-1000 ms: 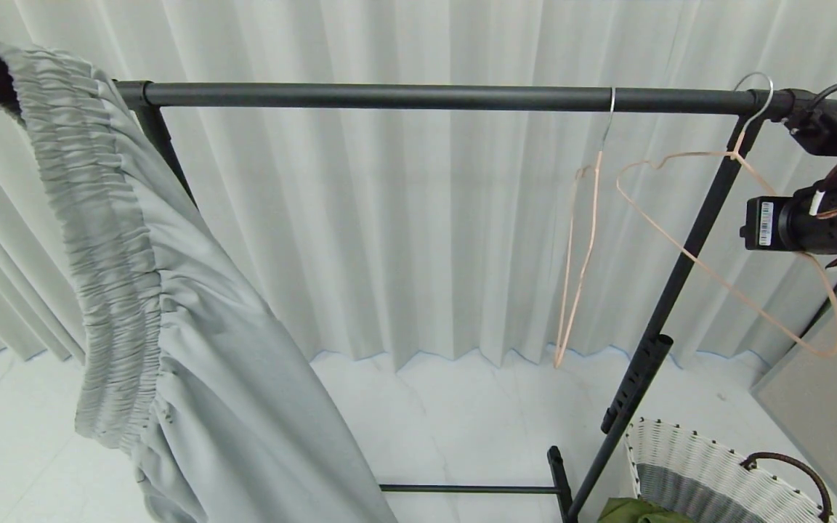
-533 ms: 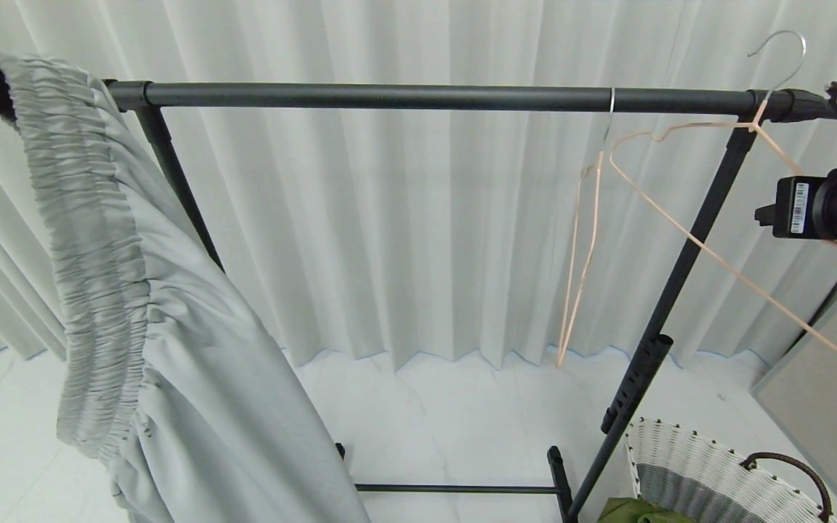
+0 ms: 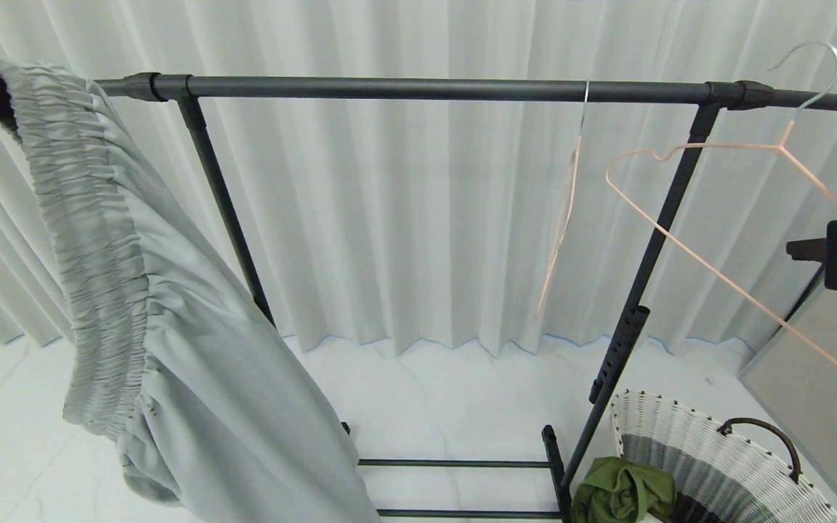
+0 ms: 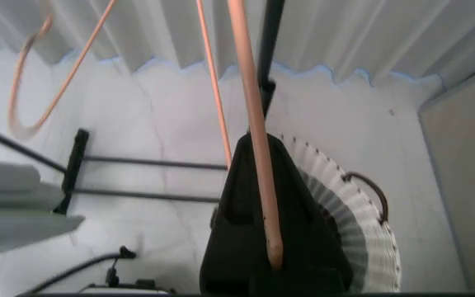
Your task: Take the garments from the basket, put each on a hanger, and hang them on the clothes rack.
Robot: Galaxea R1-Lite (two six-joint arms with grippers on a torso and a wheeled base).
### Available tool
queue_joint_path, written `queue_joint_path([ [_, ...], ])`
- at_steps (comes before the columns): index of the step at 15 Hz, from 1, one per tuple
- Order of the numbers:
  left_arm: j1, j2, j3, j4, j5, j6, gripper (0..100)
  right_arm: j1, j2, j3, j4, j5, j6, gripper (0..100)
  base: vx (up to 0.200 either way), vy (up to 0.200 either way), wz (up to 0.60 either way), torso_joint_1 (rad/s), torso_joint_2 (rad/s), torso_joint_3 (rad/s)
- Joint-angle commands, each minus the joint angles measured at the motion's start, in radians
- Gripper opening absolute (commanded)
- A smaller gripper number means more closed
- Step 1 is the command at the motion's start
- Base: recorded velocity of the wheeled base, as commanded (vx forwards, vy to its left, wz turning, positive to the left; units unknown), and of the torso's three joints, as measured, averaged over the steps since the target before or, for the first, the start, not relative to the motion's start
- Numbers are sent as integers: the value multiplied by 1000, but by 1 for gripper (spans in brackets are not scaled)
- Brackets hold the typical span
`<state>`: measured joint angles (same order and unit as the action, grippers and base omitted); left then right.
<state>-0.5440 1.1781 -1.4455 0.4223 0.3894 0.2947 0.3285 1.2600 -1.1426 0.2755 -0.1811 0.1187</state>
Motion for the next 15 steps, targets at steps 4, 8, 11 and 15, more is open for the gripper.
queue_joint_path([
  [4, -1, 8, 1, 0, 0, 0, 0, 44, -96, 35, -1, 3, -4, 0, -200, 0, 0, 1, 4, 2],
  [8, -1, 6, 20, 0, -1, -2, 0, 196, -140, 30, -1, 12, -5, 0, -50, 0, 0, -1, 1, -1],
  [11, -4, 9, 33, 0, -1, 21, 0, 400, -169, 46, 4, 14, 1, 0, 0, 0, 0, 0, 0, 0],
  [15, -4, 104, -18, 0, 13, 12, 0, 641, -165, 104, 5, 15, 2, 0, 0, 0, 0, 0, 0, 0],
])
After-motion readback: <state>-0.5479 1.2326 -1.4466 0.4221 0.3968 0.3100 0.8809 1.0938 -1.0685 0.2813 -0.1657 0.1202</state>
